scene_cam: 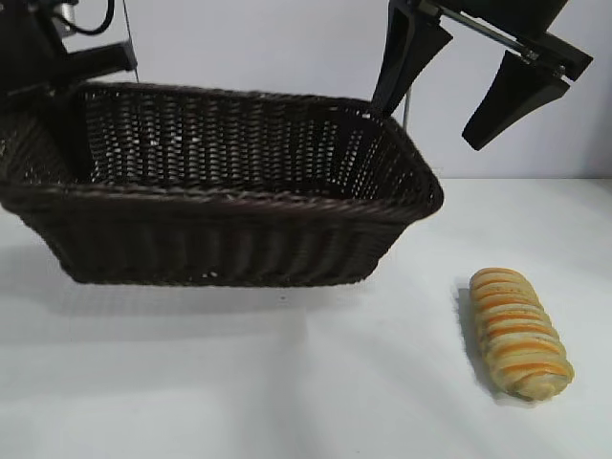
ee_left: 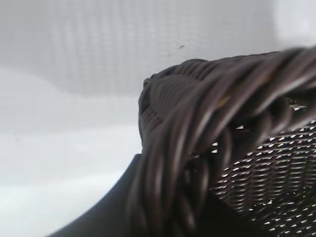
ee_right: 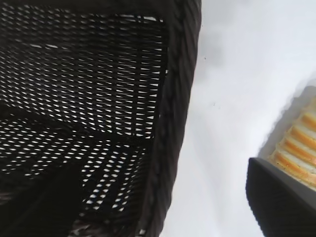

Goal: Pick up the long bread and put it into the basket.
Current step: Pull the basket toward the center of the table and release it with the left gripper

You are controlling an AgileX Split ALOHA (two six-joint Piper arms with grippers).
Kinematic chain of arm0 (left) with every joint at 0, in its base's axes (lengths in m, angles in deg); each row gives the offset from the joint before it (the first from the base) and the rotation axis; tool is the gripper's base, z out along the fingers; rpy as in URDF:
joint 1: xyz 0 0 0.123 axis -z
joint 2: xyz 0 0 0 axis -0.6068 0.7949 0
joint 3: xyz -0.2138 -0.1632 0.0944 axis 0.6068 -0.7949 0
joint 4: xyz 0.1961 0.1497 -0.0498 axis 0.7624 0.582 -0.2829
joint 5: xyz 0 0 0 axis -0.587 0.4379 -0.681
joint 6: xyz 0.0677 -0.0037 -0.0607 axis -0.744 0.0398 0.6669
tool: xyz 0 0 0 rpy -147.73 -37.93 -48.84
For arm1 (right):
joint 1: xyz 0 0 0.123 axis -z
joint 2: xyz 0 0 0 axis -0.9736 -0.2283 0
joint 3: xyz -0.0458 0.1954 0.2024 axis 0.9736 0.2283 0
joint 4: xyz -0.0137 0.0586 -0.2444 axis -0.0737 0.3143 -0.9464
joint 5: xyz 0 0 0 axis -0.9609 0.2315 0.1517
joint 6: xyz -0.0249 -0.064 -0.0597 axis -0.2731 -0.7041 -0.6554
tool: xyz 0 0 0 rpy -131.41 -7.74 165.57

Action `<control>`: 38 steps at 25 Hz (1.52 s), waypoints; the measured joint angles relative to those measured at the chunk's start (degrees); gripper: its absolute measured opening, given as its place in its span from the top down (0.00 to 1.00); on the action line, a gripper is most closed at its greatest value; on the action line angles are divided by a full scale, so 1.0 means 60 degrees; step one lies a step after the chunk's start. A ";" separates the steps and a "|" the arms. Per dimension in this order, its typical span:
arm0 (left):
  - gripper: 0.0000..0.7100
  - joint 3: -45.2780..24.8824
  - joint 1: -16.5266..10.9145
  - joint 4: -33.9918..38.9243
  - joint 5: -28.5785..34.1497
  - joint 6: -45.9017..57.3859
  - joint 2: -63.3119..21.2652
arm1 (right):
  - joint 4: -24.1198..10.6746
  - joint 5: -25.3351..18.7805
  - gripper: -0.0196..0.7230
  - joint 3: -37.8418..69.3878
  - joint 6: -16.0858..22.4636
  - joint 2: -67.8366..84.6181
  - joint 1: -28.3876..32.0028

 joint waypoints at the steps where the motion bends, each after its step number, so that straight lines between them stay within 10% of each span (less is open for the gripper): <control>1: 0.86 0.0000 0.0000 -0.0039 0.0000 -0.0048 0.0168 | -0.0003 0.0000 0.14 0.0000 0.0000 0.0000 0.0000; 38: 0.86 0.0038 -0.1075 -0.0153 -0.1207 -0.1166 0.1783 | -0.0052 0.0059 0.14 0.0000 0.0000 0.0000 0.0000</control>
